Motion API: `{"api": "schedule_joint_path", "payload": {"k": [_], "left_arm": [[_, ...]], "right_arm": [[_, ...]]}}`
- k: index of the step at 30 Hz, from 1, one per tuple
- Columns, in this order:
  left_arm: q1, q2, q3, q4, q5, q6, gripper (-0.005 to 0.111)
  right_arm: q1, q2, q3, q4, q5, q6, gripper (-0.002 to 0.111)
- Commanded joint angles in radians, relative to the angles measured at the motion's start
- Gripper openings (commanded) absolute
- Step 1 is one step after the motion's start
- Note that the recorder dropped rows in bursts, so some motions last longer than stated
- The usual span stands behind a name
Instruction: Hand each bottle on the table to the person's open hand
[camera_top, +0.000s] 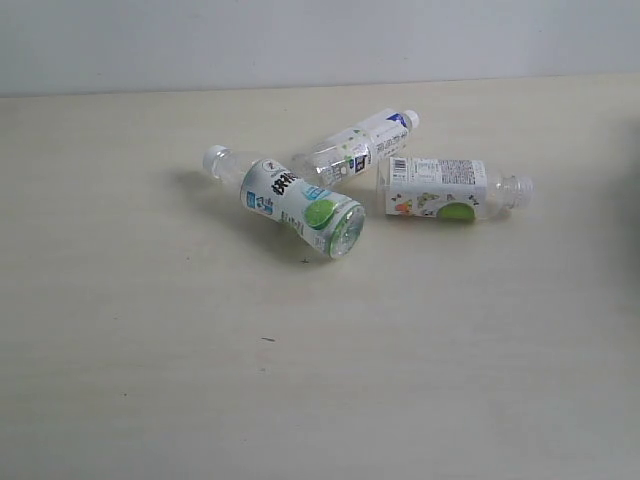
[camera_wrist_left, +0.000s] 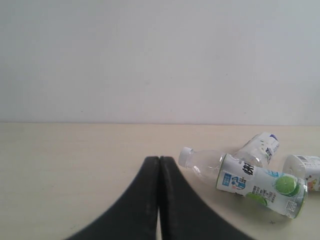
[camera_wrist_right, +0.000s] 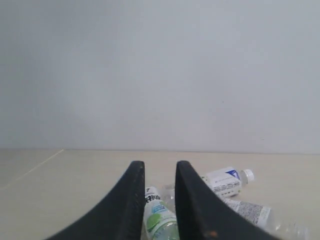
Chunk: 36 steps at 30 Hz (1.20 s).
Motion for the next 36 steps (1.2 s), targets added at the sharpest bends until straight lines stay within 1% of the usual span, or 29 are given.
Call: {"api": "schedule_joint_path", "payload": {"k": [1, 5, 7, 13, 21, 36], "left_arm": [[0.002, -0.007, 0.003, 0.002, -0.006, 0.0, 0.001], [0.002, -0.007, 0.003, 0.002, -0.006, 0.0, 0.001], [0.002, -0.007, 0.003, 0.002, -0.006, 0.0, 0.001], [0.002, -0.007, 0.003, 0.002, -0.006, 0.0, 0.001], [0.002, -0.007, 0.003, 0.002, -0.006, 0.0, 0.001], [0.002, -0.007, 0.003, 0.002, -0.006, 0.0, 0.001]], "right_arm": [[0.002, -0.046, 0.006, -0.082, 0.045, -0.016, 0.023], [0.002, -0.048, 0.006, -0.176, 0.176, -0.187, 0.023], [0.002, -0.058, 0.006, -0.179, 0.211, -0.183, 0.023], [0.002, -0.126, 0.006, -0.174, 0.224, -0.182, 0.023], [0.002, -0.126, 0.044, -0.158, 0.214, -0.181, 0.023], [0.002, -0.126, 0.044, -0.156, 0.216, -0.18, 0.023]]}}
